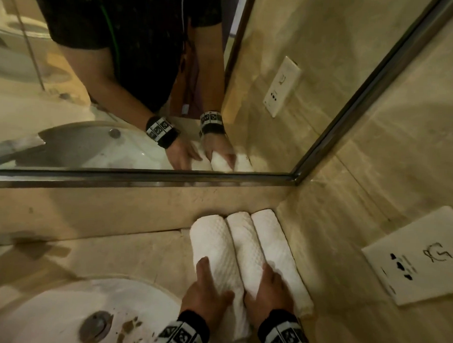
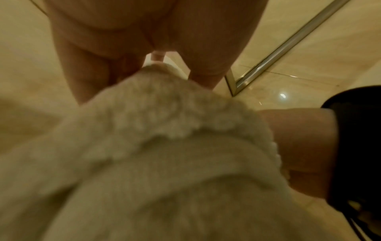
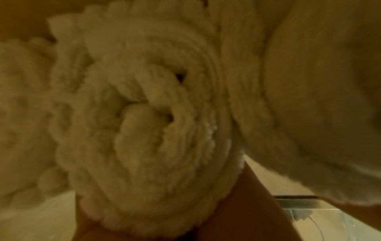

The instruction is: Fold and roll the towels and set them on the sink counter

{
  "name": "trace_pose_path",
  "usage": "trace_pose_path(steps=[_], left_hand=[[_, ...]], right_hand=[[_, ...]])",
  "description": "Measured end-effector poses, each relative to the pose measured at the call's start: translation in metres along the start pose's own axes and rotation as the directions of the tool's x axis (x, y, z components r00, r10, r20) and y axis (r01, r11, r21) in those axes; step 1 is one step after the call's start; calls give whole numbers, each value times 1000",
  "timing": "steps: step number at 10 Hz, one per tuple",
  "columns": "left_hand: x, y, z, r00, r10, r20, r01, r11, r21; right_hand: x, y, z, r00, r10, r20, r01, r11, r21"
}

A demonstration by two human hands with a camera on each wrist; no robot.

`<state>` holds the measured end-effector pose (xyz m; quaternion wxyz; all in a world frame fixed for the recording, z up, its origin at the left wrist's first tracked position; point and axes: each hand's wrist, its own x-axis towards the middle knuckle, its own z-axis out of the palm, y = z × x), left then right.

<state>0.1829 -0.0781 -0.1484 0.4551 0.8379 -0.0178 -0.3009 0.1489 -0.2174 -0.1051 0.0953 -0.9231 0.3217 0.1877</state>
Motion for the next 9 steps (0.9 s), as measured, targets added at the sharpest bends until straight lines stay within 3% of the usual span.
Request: trace_pose_path(steps=[2,5,7,9], left_hand=[[23,10,-1,999,42,9,-42,999,26],[5,9,-16,995,4,97,-4,1000,-2],[-14,10,-34,985,52,166,-66,995,81],[-34,20,-50,991,115,64,-124,980,154]], right_hand=[[14,-6,10,994,22,-106,-25,999,-21],[-11,-12,-13,997,69,38,-69,997,15],[-49,-7,-12,1000,-12,-28,13,999,42],[-78,7,-27,986,-73,-151,90,990,106]])
